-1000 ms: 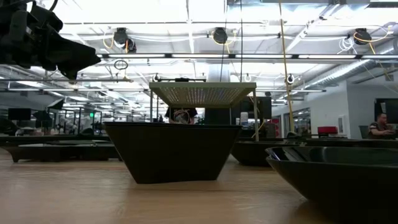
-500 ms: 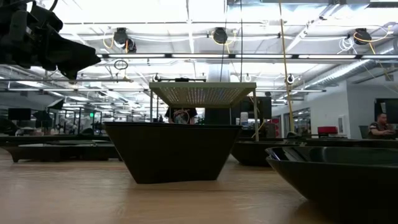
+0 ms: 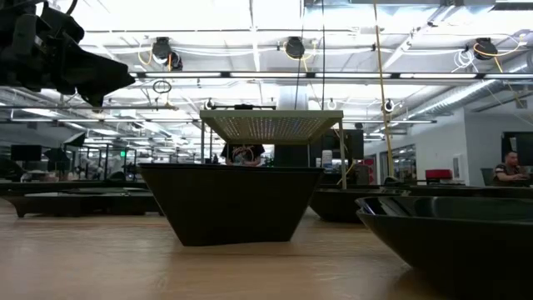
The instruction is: Pick & Place Mini shaped plates
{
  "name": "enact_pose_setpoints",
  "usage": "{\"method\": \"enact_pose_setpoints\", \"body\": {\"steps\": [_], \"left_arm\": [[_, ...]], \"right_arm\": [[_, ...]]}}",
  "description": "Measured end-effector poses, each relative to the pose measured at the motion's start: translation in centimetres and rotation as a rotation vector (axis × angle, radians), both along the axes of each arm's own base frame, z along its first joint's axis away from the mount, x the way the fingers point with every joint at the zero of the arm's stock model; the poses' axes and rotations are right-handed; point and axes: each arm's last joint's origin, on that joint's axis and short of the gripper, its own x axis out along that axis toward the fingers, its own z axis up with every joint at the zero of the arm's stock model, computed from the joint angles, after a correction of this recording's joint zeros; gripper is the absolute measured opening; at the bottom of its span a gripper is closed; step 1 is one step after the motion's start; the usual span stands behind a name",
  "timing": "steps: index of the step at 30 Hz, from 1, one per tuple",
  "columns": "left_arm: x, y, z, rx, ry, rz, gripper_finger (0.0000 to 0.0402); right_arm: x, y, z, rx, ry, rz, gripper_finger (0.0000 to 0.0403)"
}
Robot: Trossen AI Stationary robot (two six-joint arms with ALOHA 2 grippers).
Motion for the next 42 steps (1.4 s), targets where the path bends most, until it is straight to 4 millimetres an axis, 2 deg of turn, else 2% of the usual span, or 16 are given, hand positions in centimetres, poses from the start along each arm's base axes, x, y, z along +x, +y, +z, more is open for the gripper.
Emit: {"method": "enact_pose_setpoints", "body": {"steps": [25,29,37,42], "left_arm": [[0.00,0.00,0.00,0.000,0.000,0.000,0.0175],[0.00,0.00,0.00,0.000,0.000,0.000,0.0175],[0.00,0.00,0.02,0.000,-0.002,0.000,0.0175],[0.00,0.00,0.04,0.000,-0.004,0.000,0.0175]], "right_arm": [[0.01,-0.01,0.06,0.004,-0.006,-0.004,0.0004],[0.19,-0.08,0.61,0.036,-0.096,-0.080,0.0004],[0.20,-0.08,0.55,0.030,-0.105,-0.082,0.0004],[0.40,-0.13,0.57,-0.007,-0.266,-0.161,0.0004]]}}
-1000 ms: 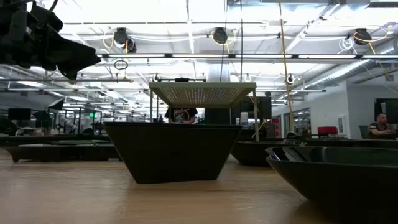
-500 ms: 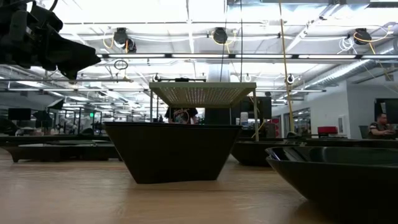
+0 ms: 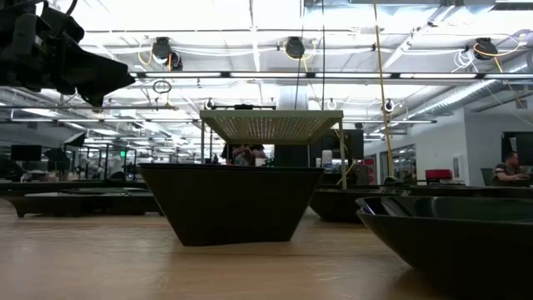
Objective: Pick & Place Mini shaped plates
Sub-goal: Put the black leaf-shaped plate on the shelf
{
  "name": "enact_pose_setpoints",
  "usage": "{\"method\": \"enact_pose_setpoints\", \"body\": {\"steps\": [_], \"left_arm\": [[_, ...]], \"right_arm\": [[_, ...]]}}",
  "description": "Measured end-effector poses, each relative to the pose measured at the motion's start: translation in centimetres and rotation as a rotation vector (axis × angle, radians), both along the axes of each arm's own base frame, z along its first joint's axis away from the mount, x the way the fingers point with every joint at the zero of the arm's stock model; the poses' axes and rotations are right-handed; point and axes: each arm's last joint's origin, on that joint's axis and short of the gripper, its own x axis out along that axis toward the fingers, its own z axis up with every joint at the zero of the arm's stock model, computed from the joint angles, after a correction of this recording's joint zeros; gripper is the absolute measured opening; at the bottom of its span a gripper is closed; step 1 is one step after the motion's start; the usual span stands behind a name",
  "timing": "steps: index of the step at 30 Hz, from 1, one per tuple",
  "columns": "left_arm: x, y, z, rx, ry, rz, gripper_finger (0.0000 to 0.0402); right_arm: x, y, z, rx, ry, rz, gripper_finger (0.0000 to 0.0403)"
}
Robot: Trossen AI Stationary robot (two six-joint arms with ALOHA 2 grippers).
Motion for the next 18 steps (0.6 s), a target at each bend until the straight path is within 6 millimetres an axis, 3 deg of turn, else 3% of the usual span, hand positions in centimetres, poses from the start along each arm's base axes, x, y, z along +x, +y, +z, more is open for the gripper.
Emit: {"method": "enact_pose_setpoints", "body": {"steps": [7,14,18], "left_arm": [[0.0,0.0,0.0,0.000,-0.001,0.000,0.0175],[0.0,0.0,0.0,0.000,-0.001,0.000,0.0175],[0.0,0.0,0.0,0.000,-0.001,0.000,0.0175]], "right_arm": [[0.6,-0.3,0.0,-0.046,-0.132,-0.258,0.0004],[1.0,-0.5,0.1,0.048,0.042,-0.383,0.0004],[1.2,-0.8,0.2,0.032,-0.014,-0.527,0.0004]]}}
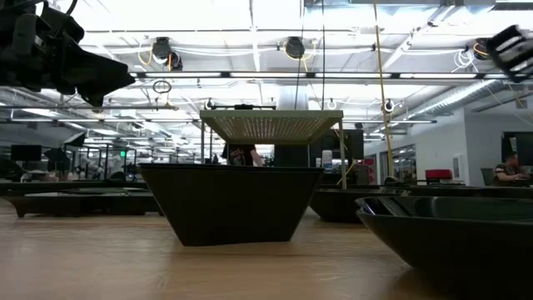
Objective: Pick & Place Mini shaped plates
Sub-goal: Put the black leaf-shaped plate on the shelf
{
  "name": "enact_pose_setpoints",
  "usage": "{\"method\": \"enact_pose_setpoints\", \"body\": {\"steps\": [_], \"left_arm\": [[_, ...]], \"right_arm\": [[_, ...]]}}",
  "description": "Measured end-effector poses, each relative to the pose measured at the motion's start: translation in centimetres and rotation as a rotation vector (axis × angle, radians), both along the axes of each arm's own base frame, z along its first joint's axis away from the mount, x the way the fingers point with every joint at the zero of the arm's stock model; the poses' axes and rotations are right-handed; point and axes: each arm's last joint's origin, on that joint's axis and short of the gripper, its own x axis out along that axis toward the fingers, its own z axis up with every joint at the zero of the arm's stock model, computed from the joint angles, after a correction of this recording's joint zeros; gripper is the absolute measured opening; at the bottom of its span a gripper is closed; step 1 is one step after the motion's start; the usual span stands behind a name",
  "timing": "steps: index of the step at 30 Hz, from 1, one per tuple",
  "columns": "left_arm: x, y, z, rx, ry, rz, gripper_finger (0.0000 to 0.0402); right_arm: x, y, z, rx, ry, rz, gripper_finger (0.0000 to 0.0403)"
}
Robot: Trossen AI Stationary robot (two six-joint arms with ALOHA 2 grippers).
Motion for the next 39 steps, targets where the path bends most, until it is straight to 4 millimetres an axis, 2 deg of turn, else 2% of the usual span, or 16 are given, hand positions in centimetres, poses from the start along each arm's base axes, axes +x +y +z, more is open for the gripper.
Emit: {"method": "enact_pose_setpoints", "body": {"steps": [5,9,18,26,29,32,35,39], "left_arm": [[0.0,0.0,0.0,0.000,0.000,0.000,0.0175],[0.0,0.0,0.0,0.000,0.000,0.000,0.0175],[0.0,0.0,0.0,0.000,0.000,0.000,0.0175],[0.0,0.0,0.0,0.000,0.000,0.000,0.0175],[0.0,0.0,0.0,0.000,0.000,0.000,0.0175],[0.0,0.0,0.0,0.000,0.000,0.000,0.0175],[0.0,0.0,0.0,0.000,0.000,0.000,0.0175],[0.0,0.0,0.0,0.000,0.000,0.000,0.0175]], "right_arm": [[0.5,-0.8,0.0,-0.096,-0.056,-0.340,0.0004],[0.8,-1.6,-0.2,-0.111,-0.020,-0.643,0.0004],[0.6,-2.8,-0.4,-0.156,0.035,-1.064,0.0004],[0.6,-3.0,-0.5,-0.255,0.038,-1.142,0.0004],[0.6,-3.1,-0.5,-0.257,0.041,-1.163,0.0004],[0.7,-3.7,-0.4,-0.196,0.064,-1.269,0.0010],[0.9,-4.2,-0.3,-0.173,0.066,-1.314,0.0036],[1.7,-4.6,-0.5,-0.283,0.104,-1.300,0.0107]]}}
